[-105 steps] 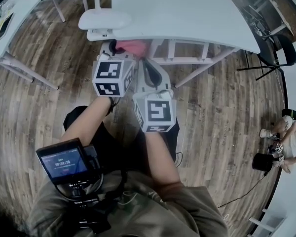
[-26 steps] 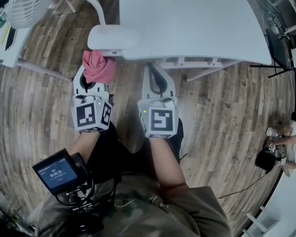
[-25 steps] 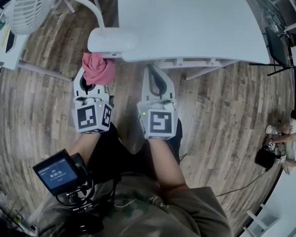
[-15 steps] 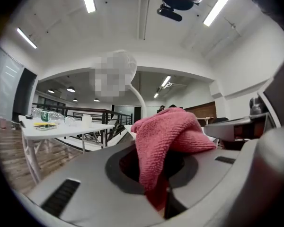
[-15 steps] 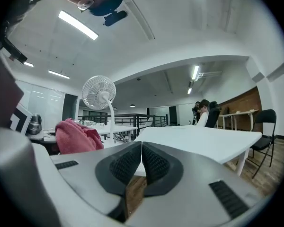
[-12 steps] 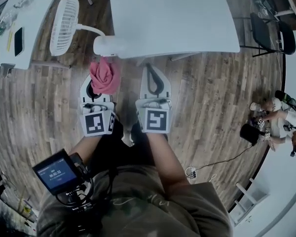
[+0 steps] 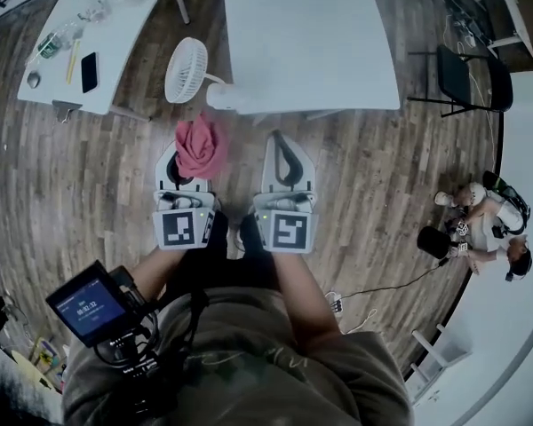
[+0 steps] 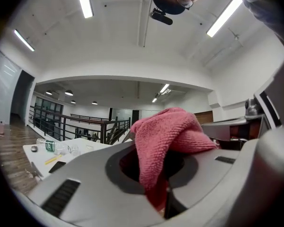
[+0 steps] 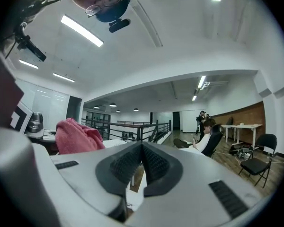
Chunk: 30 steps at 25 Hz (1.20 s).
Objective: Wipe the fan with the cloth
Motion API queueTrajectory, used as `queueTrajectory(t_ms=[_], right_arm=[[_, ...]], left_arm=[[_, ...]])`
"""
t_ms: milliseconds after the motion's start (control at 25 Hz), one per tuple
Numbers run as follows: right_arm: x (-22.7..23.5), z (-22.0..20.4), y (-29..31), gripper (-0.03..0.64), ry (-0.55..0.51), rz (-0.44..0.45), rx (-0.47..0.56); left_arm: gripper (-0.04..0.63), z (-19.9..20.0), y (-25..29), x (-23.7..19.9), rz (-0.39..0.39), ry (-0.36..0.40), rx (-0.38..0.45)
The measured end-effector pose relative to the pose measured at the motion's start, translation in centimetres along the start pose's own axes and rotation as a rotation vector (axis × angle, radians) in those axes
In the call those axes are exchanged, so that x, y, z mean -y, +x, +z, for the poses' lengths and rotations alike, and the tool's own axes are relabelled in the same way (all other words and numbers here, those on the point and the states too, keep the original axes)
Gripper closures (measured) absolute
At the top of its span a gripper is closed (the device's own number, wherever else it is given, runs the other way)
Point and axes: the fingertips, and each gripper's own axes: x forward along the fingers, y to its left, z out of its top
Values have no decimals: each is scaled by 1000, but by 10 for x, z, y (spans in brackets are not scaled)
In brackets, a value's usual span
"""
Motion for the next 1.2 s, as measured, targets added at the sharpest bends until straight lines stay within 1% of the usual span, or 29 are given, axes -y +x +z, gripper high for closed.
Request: queueTrajectory(t_ms=[80,160,280,360,440,560,600,720,800,840,920,1000,1040,1120,1200], right_arm=[[-4,22,1,615,-40,-7,17],[-5,38,2,615,-82,-17,36],[-2,52,-4,615,-96,-49,47],[0,58,-14,615,-96,-73,35],[-1,64,-21,615,-106,-77,32],[-6,78,-22,615,-118,-51,57],[-10,83,-24,615,-117,-39,68],[-32,91,-36,615,-78,-8,89],[-44,95,-40,615,-49,33,109],[-48,95,-44,615,-44,52,123],[-52,90,-60,615,-25,68,135],[-53,80,-82,615,17,78,122],[-53,75,-95,615,31,84,116],[-51,71,-129,615,41,100,110],[-43,76,-173,615,30,114,133]], left_arm=[[522,18,-4,-17,-2,25,31],[522,29,-8,-31,4,24,44],[522,40,-12,-43,17,13,53],[522,46,-14,-42,18,-10,57],[522,52,-18,-41,26,-41,64],[522,62,-24,-41,58,-93,80],[522,66,-28,-40,65,-96,87],[522,83,-47,-33,60,-47,115],[522,93,-59,-29,90,-16,148],[522,96,-65,-26,110,-14,161],[522,94,-79,-19,137,-47,157],[522,90,-97,-8,157,-83,143],[522,88,-108,0,164,-78,143],[522,87,-135,22,174,-38,150],[522,90,-167,52,185,-3,165]])
